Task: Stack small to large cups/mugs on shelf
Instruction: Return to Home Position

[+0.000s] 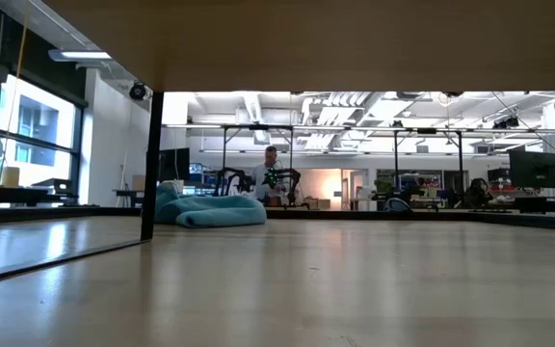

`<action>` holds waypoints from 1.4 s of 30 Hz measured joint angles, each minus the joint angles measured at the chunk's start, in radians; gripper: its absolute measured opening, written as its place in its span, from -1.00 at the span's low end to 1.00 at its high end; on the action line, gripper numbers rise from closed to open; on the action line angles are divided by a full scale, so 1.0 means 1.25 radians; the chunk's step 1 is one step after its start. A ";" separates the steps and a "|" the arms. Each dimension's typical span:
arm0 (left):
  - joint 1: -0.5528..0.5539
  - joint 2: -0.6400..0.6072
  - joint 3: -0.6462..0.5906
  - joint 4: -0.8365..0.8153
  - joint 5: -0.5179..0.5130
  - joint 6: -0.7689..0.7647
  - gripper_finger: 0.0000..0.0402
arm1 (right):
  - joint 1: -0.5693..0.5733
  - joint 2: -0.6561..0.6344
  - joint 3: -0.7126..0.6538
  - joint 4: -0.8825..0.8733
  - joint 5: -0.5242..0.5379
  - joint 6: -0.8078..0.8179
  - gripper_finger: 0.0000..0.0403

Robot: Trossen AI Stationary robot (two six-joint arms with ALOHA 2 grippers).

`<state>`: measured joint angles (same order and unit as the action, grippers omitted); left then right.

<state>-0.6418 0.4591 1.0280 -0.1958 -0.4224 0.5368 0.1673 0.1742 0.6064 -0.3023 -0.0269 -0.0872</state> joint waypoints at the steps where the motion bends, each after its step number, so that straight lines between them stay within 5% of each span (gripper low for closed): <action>1: 0.000 -0.025 -0.027 0.037 0.048 0.005 0.00 | 0.000 0.000 0.000 0.000 0.000 0.000 -0.68; 18: 0.000 -0.017 -0.146 0.044 0.431 -0.149 0.00 | 0.000 0.001 0.000 0.080 0.052 -0.042 -0.68; 24: 0.024 -0.029 -0.275 0.193 0.431 -0.192 0.00 | 0.000 0.003 0.000 0.097 0.052 -0.052 -0.68; 30: 0.171 -0.054 -0.376 0.344 0.528 -0.293 0.00 | 0.000 0.003 0.000 0.120 0.052 -0.077 -0.68; 36: 0.381 -0.046 -0.386 0.333 0.670 -0.398 0.00 | 0.000 0.003 0.000 0.112 0.052 -0.056 -0.68; 42: 0.580 -0.090 -0.386 0.227 0.706 -0.422 0.00 | 0.000 0.003 0.000 0.092 0.052 -0.040 -0.68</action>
<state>0.0836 0.3462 0.5457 0.0884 0.4598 0.0093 0.1669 0.1783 0.6064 -0.1876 0.0379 -0.1377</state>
